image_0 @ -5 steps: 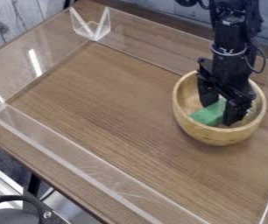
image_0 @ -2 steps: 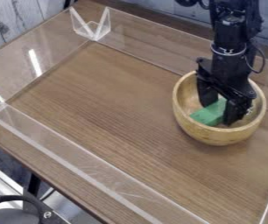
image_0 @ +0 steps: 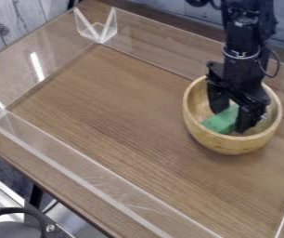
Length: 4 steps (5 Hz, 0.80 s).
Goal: Remove the green block from inside the brown bowl and put it on the table
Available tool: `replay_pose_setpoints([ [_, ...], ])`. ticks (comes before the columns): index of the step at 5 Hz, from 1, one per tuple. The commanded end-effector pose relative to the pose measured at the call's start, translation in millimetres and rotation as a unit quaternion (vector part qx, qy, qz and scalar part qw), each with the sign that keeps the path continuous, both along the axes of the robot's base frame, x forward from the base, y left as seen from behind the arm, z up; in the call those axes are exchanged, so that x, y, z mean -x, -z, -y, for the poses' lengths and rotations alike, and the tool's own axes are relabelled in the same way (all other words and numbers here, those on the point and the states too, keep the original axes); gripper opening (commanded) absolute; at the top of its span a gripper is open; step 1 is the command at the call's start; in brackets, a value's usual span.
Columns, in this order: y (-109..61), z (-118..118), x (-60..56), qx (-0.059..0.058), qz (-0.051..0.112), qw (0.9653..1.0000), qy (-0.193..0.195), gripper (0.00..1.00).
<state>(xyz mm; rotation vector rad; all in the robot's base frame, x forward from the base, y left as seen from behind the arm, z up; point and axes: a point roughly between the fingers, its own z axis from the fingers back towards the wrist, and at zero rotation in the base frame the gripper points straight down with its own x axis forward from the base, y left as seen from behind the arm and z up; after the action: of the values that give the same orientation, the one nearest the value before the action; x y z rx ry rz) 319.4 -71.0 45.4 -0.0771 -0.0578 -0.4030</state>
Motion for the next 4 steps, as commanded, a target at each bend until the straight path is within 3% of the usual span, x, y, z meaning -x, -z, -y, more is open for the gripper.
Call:
replay_pose_setpoints([
  [1, -12.3, -1.5, -9.7, 0.003, 0.022, 0.9997, -0.006, 1.00],
  [3, -10.2, -3.3, -11.2, 0.000, 0.020, 0.9997, -0.013, 1.00],
  [4, -8.4, -4.2, -12.1, 0.000, 0.019, 0.9997, -0.017, 0.00],
])
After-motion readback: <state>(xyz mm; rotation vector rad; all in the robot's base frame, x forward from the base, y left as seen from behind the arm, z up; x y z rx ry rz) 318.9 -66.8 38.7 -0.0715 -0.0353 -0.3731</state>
